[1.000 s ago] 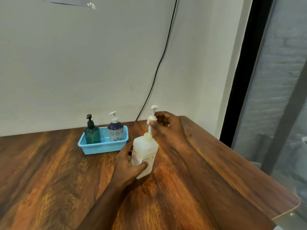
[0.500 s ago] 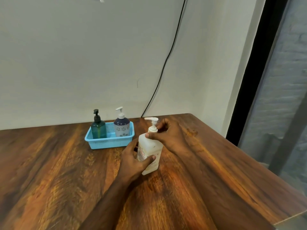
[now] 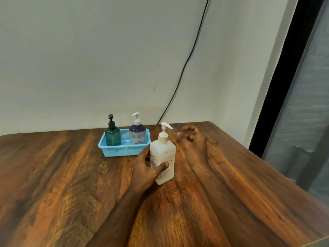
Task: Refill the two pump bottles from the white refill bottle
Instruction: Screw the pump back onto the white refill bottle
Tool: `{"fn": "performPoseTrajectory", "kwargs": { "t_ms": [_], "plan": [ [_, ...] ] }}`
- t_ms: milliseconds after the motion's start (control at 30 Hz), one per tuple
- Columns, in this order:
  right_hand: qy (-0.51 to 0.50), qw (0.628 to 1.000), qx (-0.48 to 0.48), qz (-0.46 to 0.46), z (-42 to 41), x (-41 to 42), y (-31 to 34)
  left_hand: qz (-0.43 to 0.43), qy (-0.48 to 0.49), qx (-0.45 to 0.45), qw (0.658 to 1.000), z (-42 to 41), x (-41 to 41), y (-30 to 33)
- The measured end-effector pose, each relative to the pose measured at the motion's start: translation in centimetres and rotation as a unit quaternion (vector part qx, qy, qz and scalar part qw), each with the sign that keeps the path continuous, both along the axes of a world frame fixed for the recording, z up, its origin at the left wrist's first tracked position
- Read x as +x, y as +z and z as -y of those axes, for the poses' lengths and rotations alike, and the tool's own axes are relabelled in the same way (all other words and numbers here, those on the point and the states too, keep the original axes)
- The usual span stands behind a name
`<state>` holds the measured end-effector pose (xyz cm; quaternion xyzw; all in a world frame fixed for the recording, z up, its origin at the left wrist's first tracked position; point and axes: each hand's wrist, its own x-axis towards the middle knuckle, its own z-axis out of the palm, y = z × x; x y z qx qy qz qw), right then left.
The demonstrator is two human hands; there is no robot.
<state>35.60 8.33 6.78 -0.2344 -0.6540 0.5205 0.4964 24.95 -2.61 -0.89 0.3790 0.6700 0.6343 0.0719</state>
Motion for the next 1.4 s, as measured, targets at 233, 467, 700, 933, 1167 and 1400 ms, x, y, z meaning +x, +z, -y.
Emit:
{"fn": "performPoseTrajectory", "kwargs": {
  "t_ms": [233, 467, 700, 933, 1167, 1400],
  "plan": [
    [0.050, 0.998, 0.016, 0.040, 0.0, -0.9, 0.4, 0.010, -0.001, -0.001, 1.000, 0.0, -0.1, 0.0],
    [0.143, 0.987, 0.002, 0.070, -0.1, -1.5, 0.9, 0.014, -0.012, -0.002, 1.000, -0.1, -0.2, -0.2],
    [0.144, 0.984, 0.035, 0.094, -0.6, -2.1, 0.3, 0.025, -0.030, -0.003, 0.999, 0.0, -0.5, -0.1],
    [0.105, 0.991, 0.007, 0.088, -0.6, -2.0, -0.2, 0.002, -0.040, -0.021, 0.999, 0.0, -0.5, 0.1],
    [-0.003, 0.999, 0.025, 0.042, 0.8, -3.2, -1.2, -0.020, 0.001, -0.011, 1.000, -0.4, 0.0, -0.6],
    [0.203, 0.978, -0.041, 0.009, -0.6, -1.7, -0.9, 0.004, -0.060, -0.036, 0.998, 0.0, -0.9, 0.0]
  ]
}}
